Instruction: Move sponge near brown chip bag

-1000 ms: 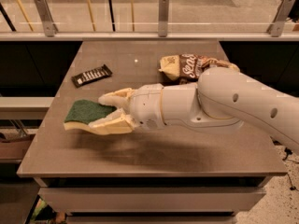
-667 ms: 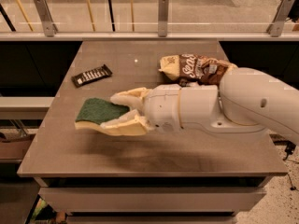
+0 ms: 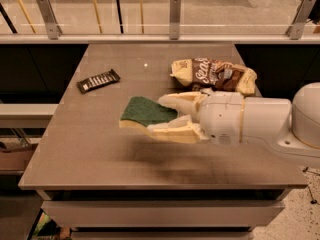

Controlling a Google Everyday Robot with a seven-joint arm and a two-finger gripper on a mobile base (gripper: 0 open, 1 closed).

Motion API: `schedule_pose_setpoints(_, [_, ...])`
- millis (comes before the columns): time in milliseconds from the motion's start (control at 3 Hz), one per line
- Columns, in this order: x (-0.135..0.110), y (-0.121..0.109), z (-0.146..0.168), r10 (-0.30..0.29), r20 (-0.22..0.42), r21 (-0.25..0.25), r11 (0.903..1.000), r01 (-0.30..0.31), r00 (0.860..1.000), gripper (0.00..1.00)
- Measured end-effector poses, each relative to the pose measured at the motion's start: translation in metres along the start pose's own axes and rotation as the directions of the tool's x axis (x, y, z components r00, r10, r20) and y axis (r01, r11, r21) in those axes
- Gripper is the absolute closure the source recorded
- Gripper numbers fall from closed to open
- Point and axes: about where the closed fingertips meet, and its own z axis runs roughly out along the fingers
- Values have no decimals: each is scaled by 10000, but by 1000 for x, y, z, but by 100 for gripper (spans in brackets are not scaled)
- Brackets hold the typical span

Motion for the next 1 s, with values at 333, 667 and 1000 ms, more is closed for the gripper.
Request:
schedule_pose_setpoints(333, [13, -18, -35, 439, 53, 825, 9956, -442, 9990, 100])
schedule_pose_setpoints(667, [24, -31, -63, 942, -163, 1664, 9819, -902, 9954, 100])
schedule_pose_setpoints(1000, [35, -44, -81, 1531, -646, 2266, 9646, -1350, 9861, 100])
